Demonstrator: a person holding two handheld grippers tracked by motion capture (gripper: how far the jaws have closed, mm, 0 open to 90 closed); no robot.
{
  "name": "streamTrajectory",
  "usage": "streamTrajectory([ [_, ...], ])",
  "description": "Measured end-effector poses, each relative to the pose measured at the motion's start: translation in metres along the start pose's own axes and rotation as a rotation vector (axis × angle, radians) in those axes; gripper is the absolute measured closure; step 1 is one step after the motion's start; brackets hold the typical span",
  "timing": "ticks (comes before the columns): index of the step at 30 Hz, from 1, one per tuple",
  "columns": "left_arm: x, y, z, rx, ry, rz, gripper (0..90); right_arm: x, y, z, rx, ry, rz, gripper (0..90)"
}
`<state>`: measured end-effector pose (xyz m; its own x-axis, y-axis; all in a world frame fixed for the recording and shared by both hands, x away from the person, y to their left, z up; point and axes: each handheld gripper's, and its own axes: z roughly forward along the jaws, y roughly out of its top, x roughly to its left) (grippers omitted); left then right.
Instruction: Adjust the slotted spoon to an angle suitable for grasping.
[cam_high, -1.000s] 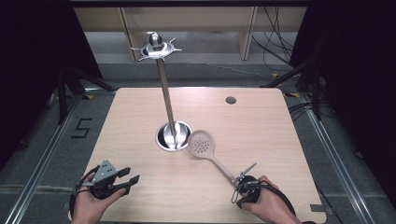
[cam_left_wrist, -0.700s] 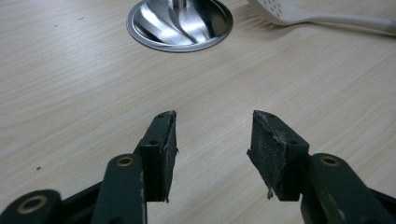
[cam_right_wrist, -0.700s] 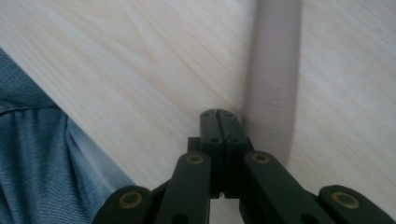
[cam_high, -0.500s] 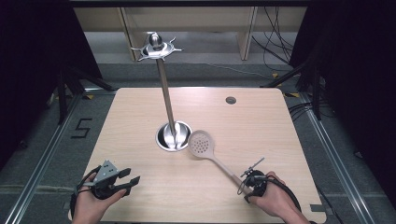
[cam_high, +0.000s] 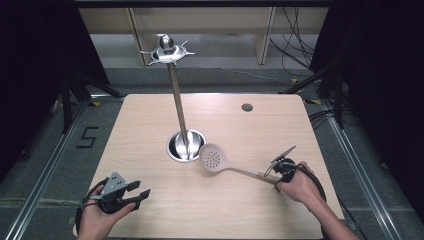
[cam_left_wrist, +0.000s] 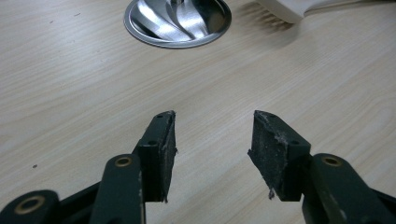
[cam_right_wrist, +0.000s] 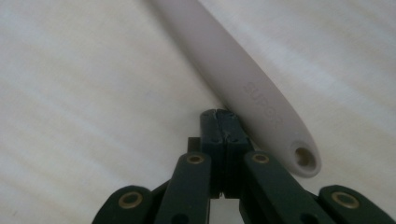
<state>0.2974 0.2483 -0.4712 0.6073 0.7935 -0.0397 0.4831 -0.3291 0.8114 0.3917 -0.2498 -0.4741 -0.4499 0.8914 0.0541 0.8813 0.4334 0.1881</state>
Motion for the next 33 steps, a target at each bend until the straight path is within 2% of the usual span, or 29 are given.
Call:
streamTrajectory([
  [2,0.0,0.0,0.0,-0.004,-0.003,-0.002,48.9,-0.01,0.007,0.002,0.001,-0.014,-0.012,90.0],
  [3,0.0,0.0,0.0,-0.003,-0.004,-0.003,48.9,-0.013,0.01,0.001,0.002,-0.007,0.011,90.0],
  [4,0.0,0.0,0.0,-0.003,-0.004,-0.003,48.8,-0.013,0.01,0.001,0.002,-0.007,0.011,90.0],
  [5,0.0,0.0,0.0,-0.001,-0.004,0.002,48.8,-0.02,0.016,0.003,-0.019,0.041,0.038,90.0],
  [6,0.0,0.0,0.0,0.002,-0.003,0.002,48.7,-0.025,0.019,0.004,-0.034,0.041,0.046,90.0],
  [7,0.0,0.0,0.0,0.002,-0.003,0.003,48.7,-0.027,0.022,0.004,-0.041,0.016,0.055,90.0],
  [8,0.0,0.0,0.0,0.006,-0.003,0.005,48.7,-0.03,0.025,0.005,-0.044,0.029,0.084,90.0],
  [9,0.0,0.0,0.001,0.003,-0.005,0.004,48.7,-0.031,0.028,0.004,-0.039,-0.024,0.123,90.0],
  [11,0.0,0.0,0.0,0.006,0.0,0.005,48.6,-0.031,0.036,0.004,-0.038,-0.012,0.215,89.4],
  [12,0.0,0.0,0.0,0.003,-0.004,0.004,48.6,-0.032,0.038,0.004,-0.047,-0.019,0.233,87.7],
  [13,0.0,0.0,0.0,0.006,-0.003,0.003,48.6,-0.033,0.042,0.005,-0.06,-0.022,0.259,85.1],
  [14,0.0,0.0,0.0,0.005,-0.005,0.002,48.6,-0.035,0.045,0.007,-0.091,-0.019,0.262,81.3],
  [15,0.0,0.0,0.0,0.004,-0.002,0.002,48.6,-0.035,0.048,0.006,-0.084,-0.018,0.296,76.7],
  [16,0.0,0.0,0.0,0.003,-0.003,0.002,48.6,-0.037,0.051,0.007,-0.111,0.003,0.327,72.0],
  [18,0.0,0.0,0.0,0.005,-0.004,0.004,48.6,-0.038,0.057,0.007,-0.123,0.039,0.396,63.2],
  [19,0.0,0.0,0.0,0.008,-0.006,0.01,48.6,-0.038,0.06,0.007,-0.128,0.057,0.448,59.6],
  [21,0.0,0.0,0.0,0.005,-0.007,0.01,48.6,-0.039,0.061,0.007,-0.145,0.067,0.462,56.6],
  [22,0.0,0.0,0.0,0.006,-0.007,0.012,48.5,-0.038,0.066,0.007,-0.161,0.088,0.528,44.0],
  [23,0.0,0.0,0.001,0.0,-0.006,0.007,48.6,-0.04,0.067,0.007,-0.184,0.106,0.559,41.4],
  [25,-0.001,-0.001,0.0,0.008,-0.007,0.0,48.5,-0.039,0.073,0.005,-0.166,0.133,0.652,37.9],
  [26,-0.001,-0.001,0.0,0.008,-0.007,0.0,48.6,-0.039,0.073,0.005,-0.166,0.133,0.652,37.9],
  [27,-0.001,0.0,0.0,0.021,-0.004,0.023,48.6,-0.04,0.08,0.005,-0.138,0.133,0.717,33.8],
  [28,-0.001,0.0,0.0,0.021,-0.004,0.023,48.6,-0.04,0.08,0.005,-0.138,0.133,0.717,33.8],
  [29,-0.002,-0.001,0.0,0.015,-0.013,0.003,48.6,-0.041,0.086,0.008,-0.134,0.115,0.723,33.5],
  [30,-0.002,0.0,-0.001,0.029,-0.01,0.016,48.6,-0.041,0.09,0.008,-0.105,0.112,0.751,32.5],
  [33,-0.002,-0.001,0.0,0.028,-0.013,0.01,48.7,-0.042,0.096,0.012,-0.085,0.081,0.782,30.1],
])
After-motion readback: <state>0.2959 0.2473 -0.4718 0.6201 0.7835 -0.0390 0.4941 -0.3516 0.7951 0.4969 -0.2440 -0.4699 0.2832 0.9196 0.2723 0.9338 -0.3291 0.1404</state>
